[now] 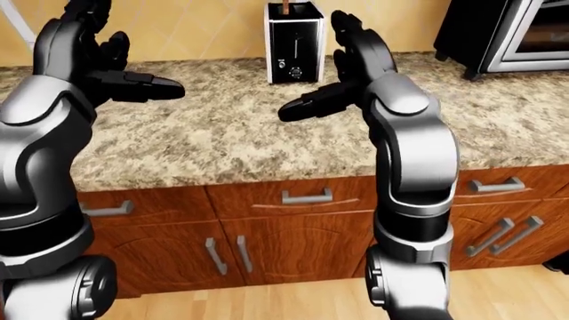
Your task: Push down the lever of the toaster to turn it on.
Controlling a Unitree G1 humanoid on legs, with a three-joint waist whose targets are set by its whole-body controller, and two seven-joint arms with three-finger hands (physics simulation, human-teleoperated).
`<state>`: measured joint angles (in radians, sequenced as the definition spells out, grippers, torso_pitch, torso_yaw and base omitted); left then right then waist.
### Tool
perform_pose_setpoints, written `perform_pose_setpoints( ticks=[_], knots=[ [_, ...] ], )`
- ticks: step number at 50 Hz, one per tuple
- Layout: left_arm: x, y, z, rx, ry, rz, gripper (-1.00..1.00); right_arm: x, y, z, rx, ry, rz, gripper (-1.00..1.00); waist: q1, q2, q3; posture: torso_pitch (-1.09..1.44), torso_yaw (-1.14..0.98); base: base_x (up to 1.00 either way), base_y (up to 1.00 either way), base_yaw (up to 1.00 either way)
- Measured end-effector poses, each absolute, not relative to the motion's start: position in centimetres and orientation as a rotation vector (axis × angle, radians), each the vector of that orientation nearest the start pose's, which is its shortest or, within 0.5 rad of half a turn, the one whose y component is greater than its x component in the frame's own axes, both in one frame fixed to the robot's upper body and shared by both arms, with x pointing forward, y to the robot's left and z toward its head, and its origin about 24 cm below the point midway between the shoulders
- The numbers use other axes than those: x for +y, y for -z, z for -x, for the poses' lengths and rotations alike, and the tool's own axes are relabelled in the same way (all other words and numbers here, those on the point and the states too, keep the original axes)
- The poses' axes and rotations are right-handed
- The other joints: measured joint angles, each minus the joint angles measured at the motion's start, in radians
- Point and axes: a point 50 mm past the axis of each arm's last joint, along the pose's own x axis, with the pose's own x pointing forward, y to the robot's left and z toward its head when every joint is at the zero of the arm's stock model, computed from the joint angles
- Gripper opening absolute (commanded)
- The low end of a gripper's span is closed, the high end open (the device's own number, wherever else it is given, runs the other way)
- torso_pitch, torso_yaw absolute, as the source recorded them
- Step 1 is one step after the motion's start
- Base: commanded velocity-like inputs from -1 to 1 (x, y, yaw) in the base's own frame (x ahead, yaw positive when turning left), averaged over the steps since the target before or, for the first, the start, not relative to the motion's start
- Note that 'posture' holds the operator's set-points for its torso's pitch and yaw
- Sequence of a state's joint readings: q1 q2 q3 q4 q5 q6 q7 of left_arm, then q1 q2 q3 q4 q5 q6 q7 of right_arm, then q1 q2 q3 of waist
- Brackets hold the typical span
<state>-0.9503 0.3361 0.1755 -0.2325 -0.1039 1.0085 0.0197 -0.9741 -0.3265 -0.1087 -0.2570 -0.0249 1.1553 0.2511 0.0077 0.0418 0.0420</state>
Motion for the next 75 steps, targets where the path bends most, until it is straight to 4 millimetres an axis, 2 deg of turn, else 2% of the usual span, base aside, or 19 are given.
perform_pose_setpoints(
  ticks=[8, 14, 18, 21, 29, 32, 34, 40, 45, 47, 53, 57, 60, 62, 66, 70, 73, 74, 75],
  knots=[
    [17.3, -30.7, -32.2, -0.243, -0.042, -0.132, 1.0, -16.1, -30.1, -32.2, -0.114, -0.109, 0.238, 1.0, -0.001, -0.091, -0.011, 0.0, 0.0, 0.08, 0.0, 0.0],
    [16.6, -29.7, -32.6, -0.198, -0.002, -0.135, 1.0, -16.8, -29.3, -32.4, -0.065, -0.078, 0.226, 1.0, -0.009, -0.061, 0.002, 0.0, 0.0, 0.08, 0.0, 0.0],
    [17.0, -30.3, -32.3, -0.225, -0.02, -0.131, 1.0, -16.5, -29.9, -32.2, -0.096, -0.09, 0.232, 1.0, -0.008, -0.019, 0.007, 0.0, 0.0, 0.09, 0.0, 0.0],
    [17.1, -30.7, -32.2, -0.242, -0.027, -0.134, 1.0, -16.4, -30.1, -32.2, -0.106, -0.097, 0.233, 1.0, -0.012, 0.028, -0.003, 0.0, 0.0, 0.08, 0.0, 0.0],
    [17.5, -30.4, -32.4, -0.217, -0.052, -0.132, 1.0, -15.9, -29.6, -32.5, -0.077, -0.129, 0.234, 1.0, -0.004, -0.02, -0.002, 0.0, 0.0, 0.08, 0.0, 0.0],
    [17.4, -30.8, -32.2, -0.235, -0.045, -0.133, 1.0, -15.9, -30.1, -32.3, -0.105, -0.121, 0.237, 1.0, 0.0, -0.055, -0.003, 0.0, 0.0, 0.08, 0.0, 0.0],
    [17.4, -31.1, -32.2, -0.242, -0.044, -0.132, 1.0, -15.9, -30.3, -32.3, -0.114, -0.119, 0.238, 1.0, 0.001, -0.095, -0.01, 0.0, 0.0, 0.1, 0.0, 0.0],
    [16.7, -30.1, -32.5, -0.201, -0.002, -0.133, 1.0, -16.6, -29.4, -32.6, -0.063, -0.084, 0.229, 1.0, -0.012, -0.068, 0.008, 0.0, 0.0, 0.19, 0.0, 0.0],
    [17.1, -30.8, -32.1, -0.239, -0.022, -0.13, 1.0, -16.4, -30.0, -32.3, -0.102, -0.094, 0.235, 1.0, -0.015, -0.009, 0.015, 0.0, 0.0, 0.24, 0.0, 0.0],
    [17.1, -30.9, -32.0, -0.249, -0.024, -0.131, 1.0, -16.3, -30.2, -32.3, -0.106, -0.095, 0.235, 1.0, -0.019, 0.031, 0.008, 0.0, 0.0, 0.24, 0.0, 0.0],
    [17.9, -30.1, -32.4, -0.201, -0.062, -0.125, 1.0, -15.6, -29.2, -32.5, -0.064, -0.14, 0.236, 1.0, -0.001, 0.007, 0.007, 0.0, 0.0, 0.24, 0.0, 0.0],
    [17.7, -30.6, -32.1, -0.225, -0.053, -0.128, 1.0, -15.8, -29.9, -32.3, -0.092, -0.124, 0.234, 1.0, 0.004, -0.036, 0.007, 0.0, 0.0, 0.24, 0.0, 0.0],
    [17.8, -31.0, -32.0, -0.24, -0.053, -0.128, 1.0, -15.8, -30.3, -32.2, -0.117, -0.12, 0.237, 1.0, 0.011, -0.087, -0.001, 0.0, 0.0, 0.24, 0.0, 0.0],
    [17.4, -30.7, -32.1, -0.237, -0.04, -0.127, 1.0, -16.1, -30.2, -32.2, -0.113, -0.108, 0.235, 1.0, -0.004, -0.074, 0.008, 0.0, 0.0, 0.24, 0.0, 0.0],
    [16.9, -30.0, -32.4, -0.2, -0.006, -0.132, 1.0, -16.6, -29.5, -32.6, -0.067, -0.083, 0.228, 1.0, -0.013, -0.072, 0.01, 0.0, 0.0, 0.24, 0.0, 0.0],
    [17.3, -30.6, -32.2, -0.223, -0.024, -0.128, 1.0, -16.2, -30.2, -32.4, -0.098, -0.095, 0.235, 1.0, -0.013, -0.031, 0.015, 0.0, 0.0, 0.23, 0.0, 0.0],
    [17.3, -31.1, -32.0, -0.245, -0.03, -0.13, 1.0, -16.1, -30.5, -32.3, -0.112, -0.099, 0.238, 1.0, -0.022, 0.018, 0.007, 0.0, 0.0, 0.24, 0.0, 0.0],
    [17.4, -31.2, -32.0, -0.25, -0.034, -0.131, 1.0, -16.0, -30.6, -32.3, -0.115, -0.104, 0.238, 1.0, -0.019, 0.027, 0.002, 0.0, 0.0, 0.23, 0.0, 0.0],
    [17.6, -31.1, -32.0, -0.247, -0.041, -0.129, 1.0, -15.8, -30.3, -32.3, -0.108, -0.113, 0.238, 1.0, -0.012, 0.015, 0.007, 0.0, 0.0, 0.23, 0.0, 0.0]
  ],
)
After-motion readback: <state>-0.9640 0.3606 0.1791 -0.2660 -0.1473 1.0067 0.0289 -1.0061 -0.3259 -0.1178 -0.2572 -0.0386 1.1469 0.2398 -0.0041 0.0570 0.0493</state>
